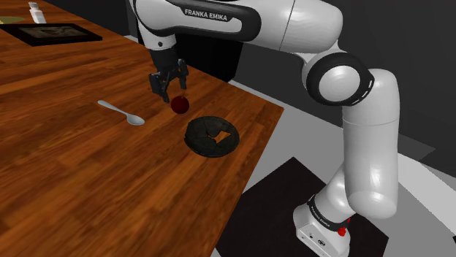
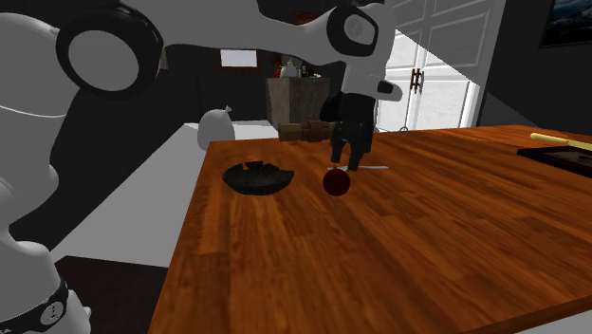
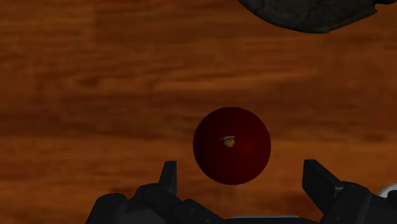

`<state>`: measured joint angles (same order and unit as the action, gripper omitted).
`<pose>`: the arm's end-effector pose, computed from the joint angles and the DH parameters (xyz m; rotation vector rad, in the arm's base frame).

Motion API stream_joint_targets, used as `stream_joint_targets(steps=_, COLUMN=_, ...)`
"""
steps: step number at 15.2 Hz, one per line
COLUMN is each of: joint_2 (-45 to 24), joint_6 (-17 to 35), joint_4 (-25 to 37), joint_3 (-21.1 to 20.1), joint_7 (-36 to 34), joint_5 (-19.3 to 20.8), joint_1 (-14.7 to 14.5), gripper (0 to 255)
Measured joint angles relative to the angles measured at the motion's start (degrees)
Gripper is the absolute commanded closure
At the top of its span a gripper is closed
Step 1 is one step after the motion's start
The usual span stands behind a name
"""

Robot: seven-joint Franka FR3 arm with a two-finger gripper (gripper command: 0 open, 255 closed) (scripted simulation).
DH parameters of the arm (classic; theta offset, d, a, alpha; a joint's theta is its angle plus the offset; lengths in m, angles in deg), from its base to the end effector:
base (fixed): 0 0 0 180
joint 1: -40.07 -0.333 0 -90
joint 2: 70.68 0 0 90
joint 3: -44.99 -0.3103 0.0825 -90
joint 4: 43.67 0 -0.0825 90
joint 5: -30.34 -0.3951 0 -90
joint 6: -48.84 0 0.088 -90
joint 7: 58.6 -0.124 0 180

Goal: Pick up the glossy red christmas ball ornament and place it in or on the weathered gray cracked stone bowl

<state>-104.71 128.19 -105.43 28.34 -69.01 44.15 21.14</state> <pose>0.6090 0.3303 0.4531 2.8920 0.5870 -0.3220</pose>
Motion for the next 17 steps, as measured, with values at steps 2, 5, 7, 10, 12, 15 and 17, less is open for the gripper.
stream_joint_targets(steps=2, joint_2=0.4, joint_6=1.5, joint_4=-2.0, joint_3=0.0, joint_7=-0.1, joint_5=-0.1, joint_1=0.3, gripper=0)
stream_joint_targets(steps=5, joint_2=1.9, joint_6=4.9, joint_4=-7.0, joint_3=-0.1, joint_7=-0.4, joint_5=-0.3, joint_1=1.1, gripper=0)
stream_joint_targets(steps=7, joint_2=2.3, joint_6=5.8, joint_4=-8.2, joint_3=-0.1, joint_7=-0.5, joint_5=-0.4, joint_1=1.3, gripper=0)
stream_joint_targets(steps=10, joint_2=2.4, joint_6=6.1, joint_4=-8.6, joint_3=-0.1, joint_7=-0.5, joint_5=-0.4, joint_1=1.4, gripper=0)
stream_joint_targets(steps=12, joint_2=2.4, joint_6=6.1, joint_4=-8.6, joint_3=-0.1, joint_7=-0.5, joint_5=-0.4, joint_1=1.4, gripper=0)
stream_joint_targets(steps=15, joint_2=2.4, joint_6=6.1, joint_4=-8.6, joint_3=-0.1, joint_7=-0.5, joint_5=-0.4, joint_1=1.4, gripper=255)
stream_joint_targets(steps=17, joint_2=2.4, joint_6=6.1, joint_4=-8.6, joint_3=-0.1, joint_7=-0.5, joint_5=-0.4, joint_1=1.4, gripper=255)
